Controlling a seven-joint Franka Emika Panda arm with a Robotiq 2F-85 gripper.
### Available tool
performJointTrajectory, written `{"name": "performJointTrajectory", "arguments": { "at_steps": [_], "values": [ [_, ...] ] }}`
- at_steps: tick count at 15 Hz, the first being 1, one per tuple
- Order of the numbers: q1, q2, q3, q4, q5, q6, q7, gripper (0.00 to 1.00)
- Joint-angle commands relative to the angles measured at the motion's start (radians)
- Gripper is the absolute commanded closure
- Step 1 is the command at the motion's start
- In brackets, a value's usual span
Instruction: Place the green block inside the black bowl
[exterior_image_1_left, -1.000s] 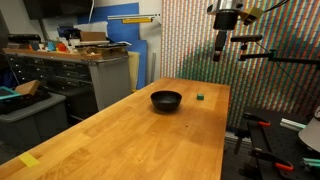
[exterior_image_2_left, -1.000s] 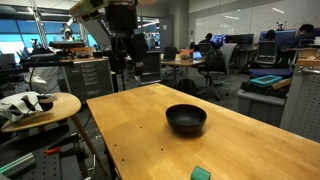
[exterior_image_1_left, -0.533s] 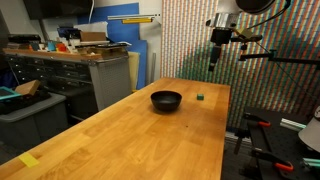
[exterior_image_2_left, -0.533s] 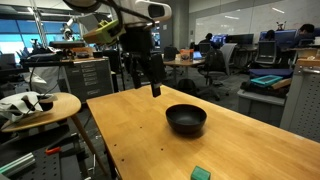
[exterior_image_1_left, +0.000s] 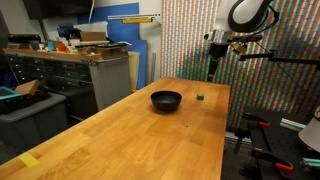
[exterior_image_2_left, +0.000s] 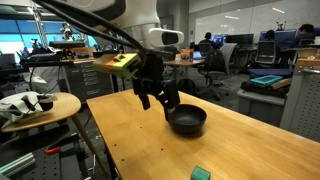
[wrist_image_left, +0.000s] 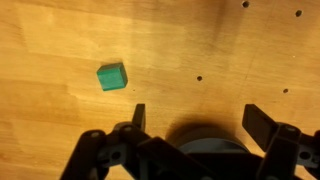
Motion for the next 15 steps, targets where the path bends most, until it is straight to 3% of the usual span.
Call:
{"name": "performJointTrajectory", "arguments": {
  "at_steps": [1, 10, 15],
  "values": [
    [-0.015, 0.08, -0.024, 0.014, -0.007, 0.081, -0.098, 0.0],
    [-0.051, 0.319, -0.032, 0.066, 0.07, 0.267, -0.263, 0.0],
    [-0.095, 0.434, 0.015, 0.121, 0.158, 0.352, -0.321, 0.0]
  ]
}}
